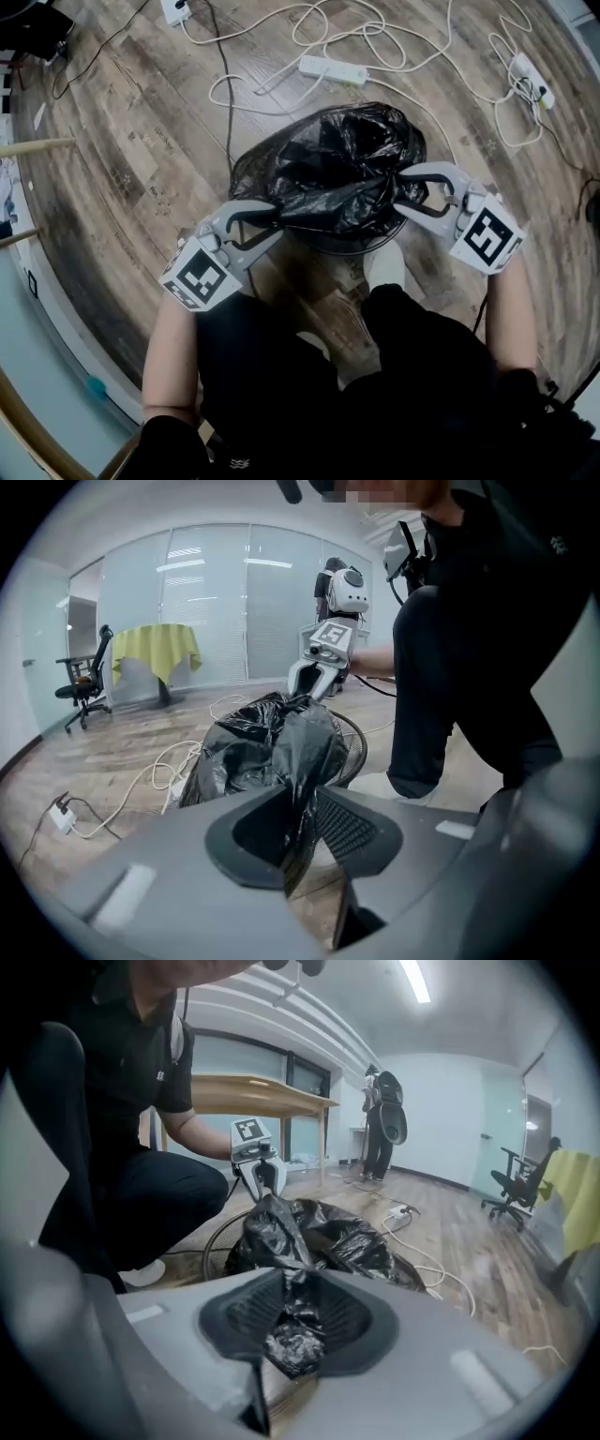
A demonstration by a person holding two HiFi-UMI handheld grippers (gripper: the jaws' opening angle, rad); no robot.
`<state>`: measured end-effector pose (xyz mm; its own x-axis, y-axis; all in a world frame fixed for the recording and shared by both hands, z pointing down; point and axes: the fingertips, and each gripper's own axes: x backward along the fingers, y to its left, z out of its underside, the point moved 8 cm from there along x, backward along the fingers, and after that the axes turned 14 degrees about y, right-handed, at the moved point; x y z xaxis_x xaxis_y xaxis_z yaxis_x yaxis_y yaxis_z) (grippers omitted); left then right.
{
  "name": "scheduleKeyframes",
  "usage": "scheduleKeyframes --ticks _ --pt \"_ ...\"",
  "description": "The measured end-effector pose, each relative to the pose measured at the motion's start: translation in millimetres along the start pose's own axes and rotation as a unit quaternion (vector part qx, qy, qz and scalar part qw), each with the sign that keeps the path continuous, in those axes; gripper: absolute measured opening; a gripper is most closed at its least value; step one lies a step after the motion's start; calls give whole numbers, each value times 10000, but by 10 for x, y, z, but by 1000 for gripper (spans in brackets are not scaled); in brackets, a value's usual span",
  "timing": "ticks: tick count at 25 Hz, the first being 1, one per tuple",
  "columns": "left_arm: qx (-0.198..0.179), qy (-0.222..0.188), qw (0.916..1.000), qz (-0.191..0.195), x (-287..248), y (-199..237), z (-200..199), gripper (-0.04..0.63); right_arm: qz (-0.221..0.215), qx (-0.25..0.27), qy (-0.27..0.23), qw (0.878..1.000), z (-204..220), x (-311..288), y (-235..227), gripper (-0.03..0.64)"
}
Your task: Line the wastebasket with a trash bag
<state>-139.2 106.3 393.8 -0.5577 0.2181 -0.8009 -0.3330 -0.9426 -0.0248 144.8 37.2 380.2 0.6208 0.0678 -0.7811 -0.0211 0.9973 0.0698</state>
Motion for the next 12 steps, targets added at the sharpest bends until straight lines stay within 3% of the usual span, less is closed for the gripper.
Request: scheduleKeyframes --ticks 1,2,6,12 --pt "-18 -19 10000 -1 24 -4 -14 85 62 83 -45 9999 -11 14 9 64" --pt "-56 -38 10000 18 53 -20 -33 28 112 121 -144 9998 -27 45 18 16" --pt "-157 -144 9993 307 150 -155 -81 11 77 6 -454 9989 -26 186 81 5" --pt "-319 4 9948 963 54 -428 -36 11 -731 -332 -323 9962 165 154 419 3"
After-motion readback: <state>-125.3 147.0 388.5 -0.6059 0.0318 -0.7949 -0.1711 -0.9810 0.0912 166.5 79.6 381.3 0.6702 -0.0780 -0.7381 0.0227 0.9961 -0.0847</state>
